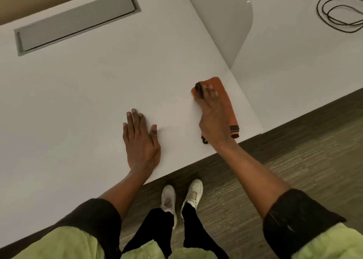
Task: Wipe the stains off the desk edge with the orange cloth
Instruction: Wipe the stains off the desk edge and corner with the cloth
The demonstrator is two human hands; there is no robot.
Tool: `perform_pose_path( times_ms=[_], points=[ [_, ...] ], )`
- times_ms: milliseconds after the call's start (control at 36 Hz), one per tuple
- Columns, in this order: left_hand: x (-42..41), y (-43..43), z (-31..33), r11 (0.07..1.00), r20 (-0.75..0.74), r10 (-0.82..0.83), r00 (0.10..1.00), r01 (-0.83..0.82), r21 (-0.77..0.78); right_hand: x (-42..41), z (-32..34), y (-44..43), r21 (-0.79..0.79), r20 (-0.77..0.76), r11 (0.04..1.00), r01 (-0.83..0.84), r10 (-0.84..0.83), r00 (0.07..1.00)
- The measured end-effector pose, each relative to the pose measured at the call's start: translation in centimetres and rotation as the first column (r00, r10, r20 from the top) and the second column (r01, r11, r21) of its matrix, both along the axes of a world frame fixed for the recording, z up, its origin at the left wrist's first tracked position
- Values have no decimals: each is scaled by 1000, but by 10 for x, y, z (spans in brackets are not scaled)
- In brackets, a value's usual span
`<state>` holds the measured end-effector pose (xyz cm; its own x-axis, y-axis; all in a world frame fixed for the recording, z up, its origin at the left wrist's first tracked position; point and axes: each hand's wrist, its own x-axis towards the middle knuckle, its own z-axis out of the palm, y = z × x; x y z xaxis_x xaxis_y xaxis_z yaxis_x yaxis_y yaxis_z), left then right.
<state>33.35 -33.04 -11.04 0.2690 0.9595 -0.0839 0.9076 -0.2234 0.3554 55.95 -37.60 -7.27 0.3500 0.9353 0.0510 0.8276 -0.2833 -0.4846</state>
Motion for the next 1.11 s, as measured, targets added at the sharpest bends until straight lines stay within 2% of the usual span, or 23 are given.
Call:
perform_pose_path(
  times_ms=[111,167,222,306,444,556,639,694,833,917,1000,1111],
  points=[
    [1,0,-2,1000,-20,-6,1000,6,11,-50,-5,-35,23,-24,986,-162,163,986],
    [1,-1,-1,1000,-19,-5,1000,5,10,-74,-9,-63,0,25,966,-257,257,966],
    [0,-2,-1,1000,-18,-6,1000,7,9,-85,-10,-86,-72,86,960,-270,276,957],
    [-1,-2,0,1000,-29,-9,1000,10,15,-71,-10,-91,-116,154,981,-155,172,973],
    [0,-3,4,1000,-37,-13,999,13,-2,6,-4,-73,-140,201,965,222,-192,961],
    [-2,-4,5,1000,-40,-9,999,9,-4,25,-5,-74,-114,191,931,345,-320,928],
    [-3,-3,6,1000,-37,-11,999,10,-7,-5,-4,-76,-94,139,921,378,-364,921],
    [-2,-3,5,1000,-36,-14,999,14,-2,-39,-5,-83,-54,81,939,341,-336,938],
    [-4,-3,3,1000,-29,-21,999,21,6,-125,-13,-116,-48,47,998,42,-40,998],
    [-3,-1,4,1000,-31,-26,999,27,8,-123,-14,-124,-66,117,995,-68,75,990],
    [-1,-1,6,999,-26,-32,999,32,3,-90,-11,-115,-71,210,997,-16,31,977],
    [-3,0,7,999,-32,-32,999,32,2,-20,-11,-96,-68,221,972,224,-204,954]
  ],
)
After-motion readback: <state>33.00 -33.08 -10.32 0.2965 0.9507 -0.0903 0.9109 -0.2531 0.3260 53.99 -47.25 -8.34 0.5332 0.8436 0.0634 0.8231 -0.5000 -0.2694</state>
